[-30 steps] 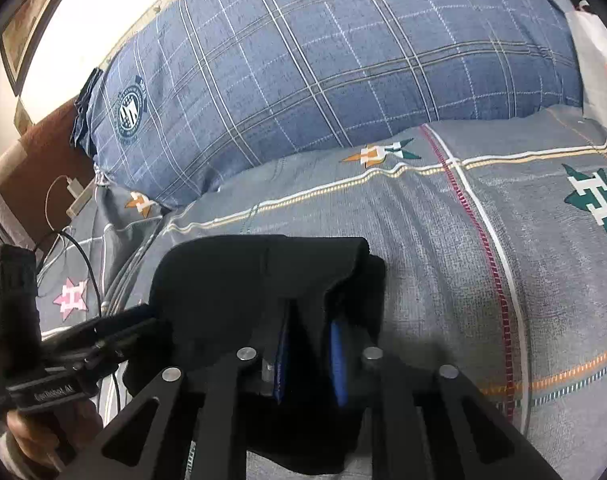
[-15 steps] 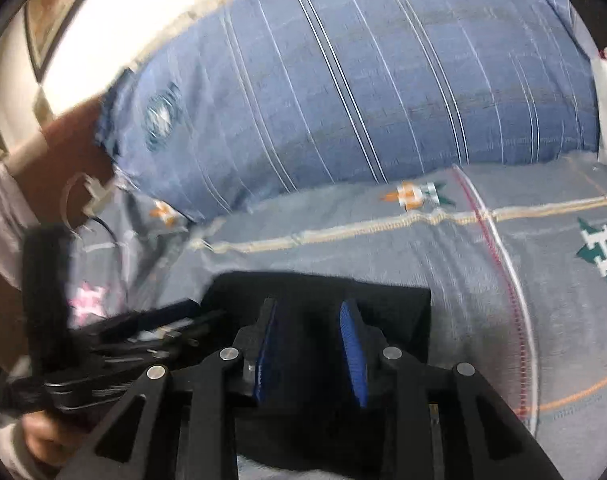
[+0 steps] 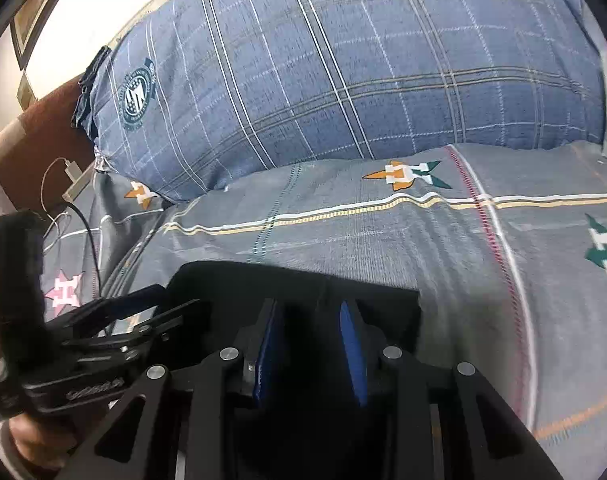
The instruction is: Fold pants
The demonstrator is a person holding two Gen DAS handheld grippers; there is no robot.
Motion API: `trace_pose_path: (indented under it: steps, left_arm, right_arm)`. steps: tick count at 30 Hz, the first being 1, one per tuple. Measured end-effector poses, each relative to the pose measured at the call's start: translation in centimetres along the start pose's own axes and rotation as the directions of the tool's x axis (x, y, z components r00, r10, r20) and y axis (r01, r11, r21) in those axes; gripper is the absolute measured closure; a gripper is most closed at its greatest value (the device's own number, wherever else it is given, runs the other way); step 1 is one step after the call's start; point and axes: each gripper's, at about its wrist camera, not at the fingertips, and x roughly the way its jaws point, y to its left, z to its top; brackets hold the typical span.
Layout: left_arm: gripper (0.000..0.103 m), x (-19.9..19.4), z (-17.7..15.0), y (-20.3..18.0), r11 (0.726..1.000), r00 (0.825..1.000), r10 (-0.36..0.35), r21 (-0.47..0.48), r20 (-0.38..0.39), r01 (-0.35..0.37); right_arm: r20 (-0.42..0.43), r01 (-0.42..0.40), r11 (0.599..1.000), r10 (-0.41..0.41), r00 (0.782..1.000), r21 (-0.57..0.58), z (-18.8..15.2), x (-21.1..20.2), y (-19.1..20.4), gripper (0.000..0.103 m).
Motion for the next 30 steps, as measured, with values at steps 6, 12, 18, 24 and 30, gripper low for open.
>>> trace_pose_path:
  steps: [6, 12, 18, 24, 30]
  left_arm:
    - [0.027, -2.2, -2.0, -0.3, 1.000, 1.000, -0.006, 0.014, 0.020, 0.006]
    - [0.024, -0.9, -4.5, -1.1, 0.998, 0.999, 0.044, 0.048, 0.000, -0.044]
    - [0.024, -1.5, -4.5, -0.5, 0.999, 0.999, 0.038, 0.020, -0.024, -0.037]
    - [0.024, -2.6, -4.7, -0.2, 0.999, 0.999, 0.045, 0.009, 0.000, -0.045]
    - [0.024, -3.7, -4.7, 0.4, 0.999, 1.000, 0.031, -0.015, 0.005, -0.031]
  right_arm:
    - [-0.036, 0.127, 0.984, -0.132, 0.991, -0.125, -3.1, -2.6, 1.9, 0.068]
    - [-0.038, 0.156, 0.985, -0.159, 0.987, -0.070, -6.4, -2.5, 0.6, 0.061]
    - [-0.023, 0.139, 0.989, -0.140, 0.990, -0.047, -6.6, -3.3, 0.4, 0.060]
    - [0.041, 0.124, 0.992, -0.123, 0.992, -0.007, -5.7, -5.5, 1.1, 0.059]
    - [0.086, 0.058, 0.997, -0.062, 0.994, 0.043, -5.0, -6.4, 2.0, 0.057]
